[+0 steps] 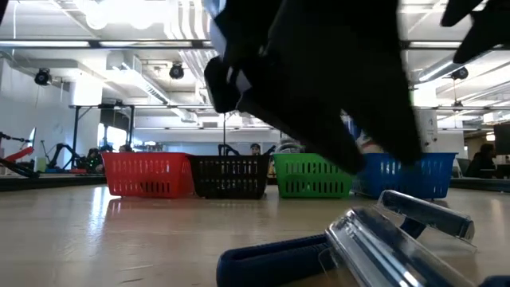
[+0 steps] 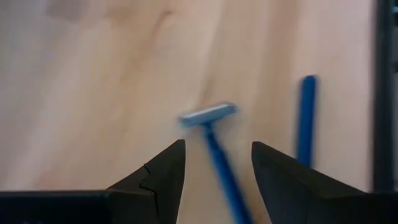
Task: Pick & Place Travel size toiletries
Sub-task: Put the blue razor into the black basket
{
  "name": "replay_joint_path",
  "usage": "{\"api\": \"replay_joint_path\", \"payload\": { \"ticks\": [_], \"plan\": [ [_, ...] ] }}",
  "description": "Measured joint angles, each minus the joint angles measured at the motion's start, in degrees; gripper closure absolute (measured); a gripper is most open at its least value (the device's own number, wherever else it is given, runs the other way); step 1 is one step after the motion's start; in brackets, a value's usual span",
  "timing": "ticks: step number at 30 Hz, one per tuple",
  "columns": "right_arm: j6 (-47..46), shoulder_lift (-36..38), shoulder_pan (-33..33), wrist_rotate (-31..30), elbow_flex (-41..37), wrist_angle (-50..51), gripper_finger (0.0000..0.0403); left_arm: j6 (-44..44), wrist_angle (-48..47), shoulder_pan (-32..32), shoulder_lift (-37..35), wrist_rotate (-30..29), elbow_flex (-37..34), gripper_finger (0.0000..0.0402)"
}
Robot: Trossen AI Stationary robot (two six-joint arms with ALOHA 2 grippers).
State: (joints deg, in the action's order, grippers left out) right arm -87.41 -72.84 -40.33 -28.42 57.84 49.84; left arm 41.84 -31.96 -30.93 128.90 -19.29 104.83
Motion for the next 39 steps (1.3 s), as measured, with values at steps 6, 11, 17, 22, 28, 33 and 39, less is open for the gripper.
{"api": "replay_joint_path", "payload": {
  "ticks": [6, 11, 17, 22, 28, 33, 39],
  "plan": [
    [-3.82, -0.02, -3.13, -1.84, 0.0, 0.81, 0.0129, 3.18, -2.67, -0.79, 3.56, 1.05, 3.7, 0.0213],
    [-5.17, -0.04, -3.7, -3.22, 0.0, 1.0, 0.0116, 1.94, -3.33, -0.95, 4.99, 2.37, 3.64, 0.0213],
    [-5.17, -0.07, -3.7, -3.26, 0.0, 1.01, 0.0102, -0.12, -6.63, -1.14, 5.27, 0.06, 2.86, 0.0249],
    [-5.15, -0.09, -3.7, -3.23, 0.0, 1.1, 0.0095, -4.39, -7.14, -1.13, 5.03, -0.83, 1.9, 0.0327],
    [-5.15, -0.09, -3.7, -3.21, 0.0, 2.81, 0.009, -6.02, -7.37, -0.27, 4.51, -1.27, 1.47, 0.0382],
    [-5.13, 0.15, -3.66, -3.22, -0.02, 3.88, 0.0097, -1.75, -12.73, 0.54, 1.38, -2.77, 0.71, 0.0382],
    [-8.55, 1.82, -3.66, -5.37, -0.07, 6.57, 0.0118, 21.27, -22.02, 1.97, -9.07, -12.62, -1.52, 0.0382]
  ]
}}
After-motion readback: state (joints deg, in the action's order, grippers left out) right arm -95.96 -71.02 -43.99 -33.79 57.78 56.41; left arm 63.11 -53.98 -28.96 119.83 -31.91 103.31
